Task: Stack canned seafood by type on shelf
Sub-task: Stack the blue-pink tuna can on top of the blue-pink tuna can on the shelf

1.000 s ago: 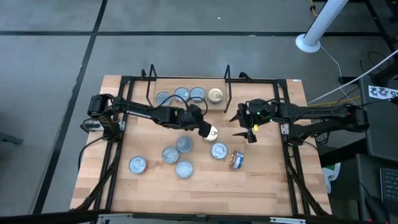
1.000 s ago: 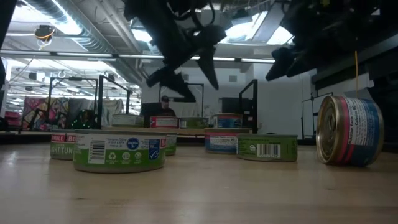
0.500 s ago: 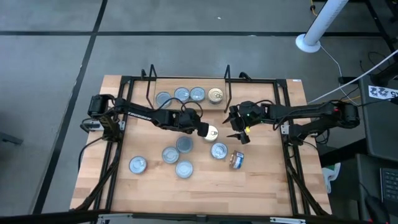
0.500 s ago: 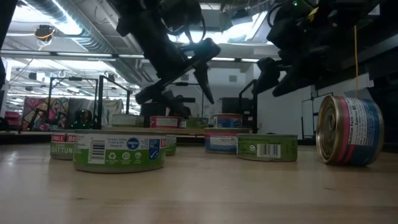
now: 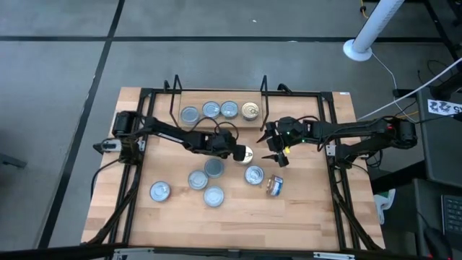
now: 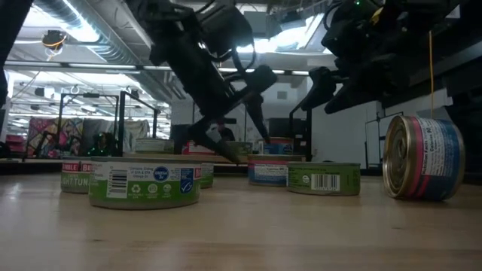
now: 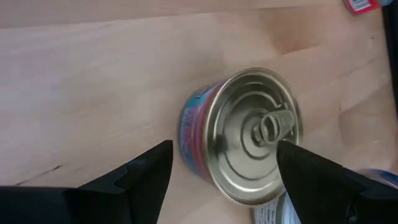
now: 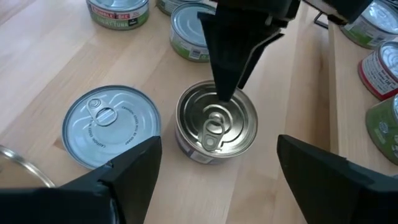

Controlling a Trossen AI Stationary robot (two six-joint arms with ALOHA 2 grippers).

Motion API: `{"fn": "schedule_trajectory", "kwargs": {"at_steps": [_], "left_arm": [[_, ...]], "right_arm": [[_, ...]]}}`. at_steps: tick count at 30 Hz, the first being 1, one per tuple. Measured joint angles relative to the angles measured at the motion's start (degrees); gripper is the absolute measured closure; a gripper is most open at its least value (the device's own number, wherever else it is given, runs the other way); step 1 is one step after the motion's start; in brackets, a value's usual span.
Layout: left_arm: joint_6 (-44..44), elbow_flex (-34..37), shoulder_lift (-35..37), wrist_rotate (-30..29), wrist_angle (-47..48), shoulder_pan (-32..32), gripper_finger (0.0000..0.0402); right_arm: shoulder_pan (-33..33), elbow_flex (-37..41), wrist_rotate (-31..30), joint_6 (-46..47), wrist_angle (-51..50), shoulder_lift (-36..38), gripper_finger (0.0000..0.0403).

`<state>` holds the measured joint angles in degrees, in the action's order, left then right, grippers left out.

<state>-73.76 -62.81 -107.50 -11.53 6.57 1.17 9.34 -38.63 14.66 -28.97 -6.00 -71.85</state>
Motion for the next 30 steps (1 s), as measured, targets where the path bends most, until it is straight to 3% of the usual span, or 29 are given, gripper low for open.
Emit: {"fn": "schedule_trajectory", "kwargs": {"at_steps": [8,19,30], "left_arm": [[-1.13,0.00,-1.88,0.96,0.07,0.00,0.0138],[-0.93,-0.04,-1.77,0.96,-0.13,0.00,0.0278],[1.58,-0.15,-1.67,0.74,-0.54,0.02,0.0371]], "right_arm": [[0.00,0.00,0.00,0.00,0.00,0.00,0.0082],[0.00,0.00,0.00,-0.02,0.00,0.00,0.0082],[0.00,0.00,0.00,-0.04,-0.08,-0.57,0.0082]]}}
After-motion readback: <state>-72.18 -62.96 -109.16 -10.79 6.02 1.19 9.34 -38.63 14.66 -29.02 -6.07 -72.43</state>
